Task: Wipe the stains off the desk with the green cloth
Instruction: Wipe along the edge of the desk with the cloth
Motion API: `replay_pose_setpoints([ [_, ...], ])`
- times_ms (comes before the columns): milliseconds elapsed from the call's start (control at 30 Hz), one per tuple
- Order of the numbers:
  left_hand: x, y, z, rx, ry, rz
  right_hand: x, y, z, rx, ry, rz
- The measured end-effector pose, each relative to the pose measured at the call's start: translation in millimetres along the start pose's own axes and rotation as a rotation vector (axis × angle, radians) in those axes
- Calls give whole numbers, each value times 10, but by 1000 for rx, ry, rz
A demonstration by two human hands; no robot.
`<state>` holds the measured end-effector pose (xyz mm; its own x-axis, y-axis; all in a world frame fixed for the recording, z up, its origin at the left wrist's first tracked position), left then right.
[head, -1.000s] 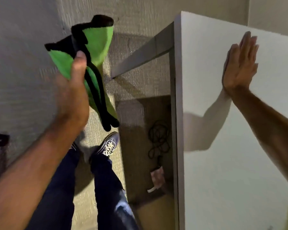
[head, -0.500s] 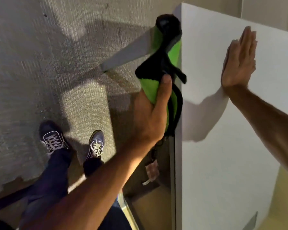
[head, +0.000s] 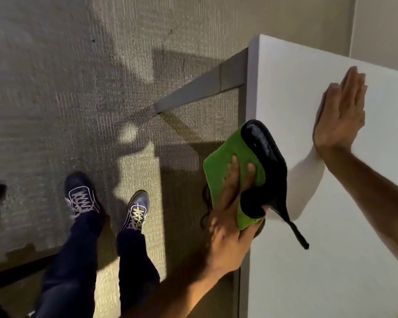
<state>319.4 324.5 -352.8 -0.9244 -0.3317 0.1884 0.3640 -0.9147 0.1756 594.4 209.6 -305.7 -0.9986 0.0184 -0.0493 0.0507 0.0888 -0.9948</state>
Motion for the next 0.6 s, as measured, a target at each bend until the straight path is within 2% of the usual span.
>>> replay_pose_setpoints([
  [133, -312, -88, -62, 90, 35, -6, -17, 25, 60, 13, -6, 0],
  [233, -845, -155, 42, -19, 34, 6, -30, 41, 100, 10, 1, -6],
  [333, -1436, -327, 236, -38, -51, 136, -32, 42, 88, 8, 5, -11],
  [433, -1797, -496, 383, 38, -50, 280, -47, 51, 82, -8, -5, -14],
  [500, -1834, -509, 450, 82, -32, 319, -42, 47, 70, -1, -3, -11],
  [600, -1636, -422, 403, 30, -104, 375, -36, 33, 72, -2, 16, -1],
])
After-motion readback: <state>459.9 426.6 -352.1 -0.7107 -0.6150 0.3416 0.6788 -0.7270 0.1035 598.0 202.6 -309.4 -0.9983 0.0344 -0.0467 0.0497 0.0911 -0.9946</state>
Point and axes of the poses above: each hand's wrist, its own x-axis away from the middle knuckle, its own y-axis out of the palm, z = x × y, the point moved 7 cm from there along -x, towards the middle knuckle, and after that the axes turned 2 degrees about z, right-handed, at the moved point
